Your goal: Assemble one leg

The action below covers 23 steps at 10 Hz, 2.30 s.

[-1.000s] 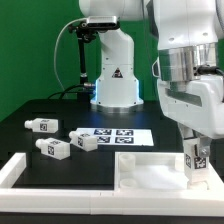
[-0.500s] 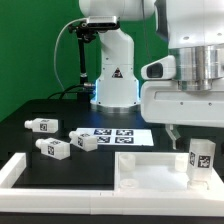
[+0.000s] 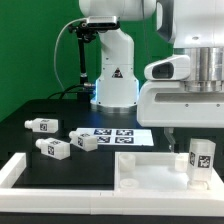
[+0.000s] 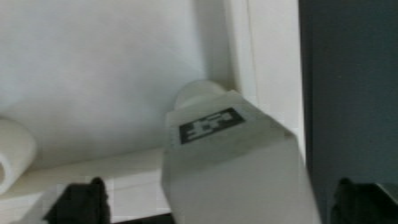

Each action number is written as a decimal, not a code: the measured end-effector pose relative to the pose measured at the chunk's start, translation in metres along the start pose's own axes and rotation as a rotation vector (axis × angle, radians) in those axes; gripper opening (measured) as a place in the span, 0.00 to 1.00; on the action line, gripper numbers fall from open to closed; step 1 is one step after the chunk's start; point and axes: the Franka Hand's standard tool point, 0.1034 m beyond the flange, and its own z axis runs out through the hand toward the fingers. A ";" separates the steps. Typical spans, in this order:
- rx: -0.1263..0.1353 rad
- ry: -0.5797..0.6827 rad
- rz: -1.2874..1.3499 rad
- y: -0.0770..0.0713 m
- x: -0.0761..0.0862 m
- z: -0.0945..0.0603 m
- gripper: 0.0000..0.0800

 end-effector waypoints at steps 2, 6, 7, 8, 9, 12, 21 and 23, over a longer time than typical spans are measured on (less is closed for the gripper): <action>0.000 0.002 0.008 0.000 0.000 0.000 0.40; -0.001 0.002 0.371 0.001 0.005 0.001 0.36; 0.001 -0.001 0.513 0.003 0.006 0.001 0.36; 0.011 -0.008 0.661 0.004 0.006 0.002 0.36; 0.017 -0.015 0.836 0.005 0.006 0.002 0.36; 0.068 -0.050 1.262 0.006 0.003 0.003 0.36; 0.038 -0.009 0.460 -0.006 0.000 0.001 0.81; 0.015 -0.007 0.156 -0.002 0.001 0.001 0.81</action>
Offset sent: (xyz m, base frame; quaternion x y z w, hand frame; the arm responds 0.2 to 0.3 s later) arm 0.0000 0.0000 0.0000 0.0000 0.0000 0.1938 0.9810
